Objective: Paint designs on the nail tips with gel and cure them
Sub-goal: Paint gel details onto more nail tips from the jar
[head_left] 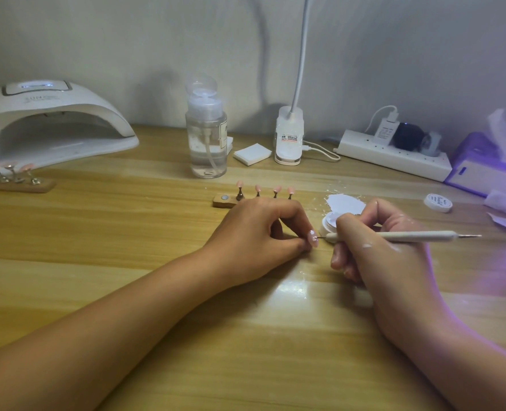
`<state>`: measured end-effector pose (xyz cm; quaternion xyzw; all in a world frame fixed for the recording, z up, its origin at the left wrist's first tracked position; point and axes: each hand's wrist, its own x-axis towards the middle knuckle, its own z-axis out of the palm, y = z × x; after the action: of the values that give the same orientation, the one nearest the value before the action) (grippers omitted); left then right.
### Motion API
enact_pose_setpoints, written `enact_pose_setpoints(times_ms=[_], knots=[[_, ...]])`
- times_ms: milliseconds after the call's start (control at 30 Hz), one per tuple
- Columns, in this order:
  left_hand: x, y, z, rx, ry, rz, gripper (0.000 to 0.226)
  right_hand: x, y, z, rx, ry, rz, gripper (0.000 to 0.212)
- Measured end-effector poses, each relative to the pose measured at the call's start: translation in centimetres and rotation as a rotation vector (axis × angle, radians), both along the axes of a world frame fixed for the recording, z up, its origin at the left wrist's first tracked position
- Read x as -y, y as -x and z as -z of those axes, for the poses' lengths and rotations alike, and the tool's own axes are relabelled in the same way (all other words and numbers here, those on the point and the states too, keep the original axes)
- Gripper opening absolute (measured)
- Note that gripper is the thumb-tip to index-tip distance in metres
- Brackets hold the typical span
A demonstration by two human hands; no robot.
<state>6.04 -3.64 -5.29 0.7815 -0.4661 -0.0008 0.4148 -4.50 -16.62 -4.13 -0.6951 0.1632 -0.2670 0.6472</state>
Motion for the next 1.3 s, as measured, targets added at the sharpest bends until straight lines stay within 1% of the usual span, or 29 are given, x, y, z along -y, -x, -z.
enact_pose_setpoints(times_ms=[200,367,700,833,1133,1300], knots=[[0.00,-0.02,0.06,0.000,0.003,0.000,0.011,0.14,-0.08,0.23,-0.018,0.023,-0.008,0.034],[-0.01,-0.09,0.16,-0.001,0.007,0.003,0.012,0.12,-0.07,0.16,-0.011,0.002,0.012,0.017],[0.04,-0.05,0.18,0.032,0.021,0.004,0.013,0.15,-0.18,0.40,0.008,0.015,-0.029,0.018],[0.02,-0.08,0.18,0.044,0.019,0.003,0.009,0.28,-0.23,0.44,0.003,0.016,-0.019,0.017],[0.00,-0.11,0.15,0.051,0.017,0.004,0.011,0.38,-0.32,0.64,-0.031,0.076,-0.005,0.017],[-0.02,-0.08,0.17,0.047,0.015,-0.006,0.012,0.33,-0.33,0.63,-0.035,0.066,0.000,0.019]])
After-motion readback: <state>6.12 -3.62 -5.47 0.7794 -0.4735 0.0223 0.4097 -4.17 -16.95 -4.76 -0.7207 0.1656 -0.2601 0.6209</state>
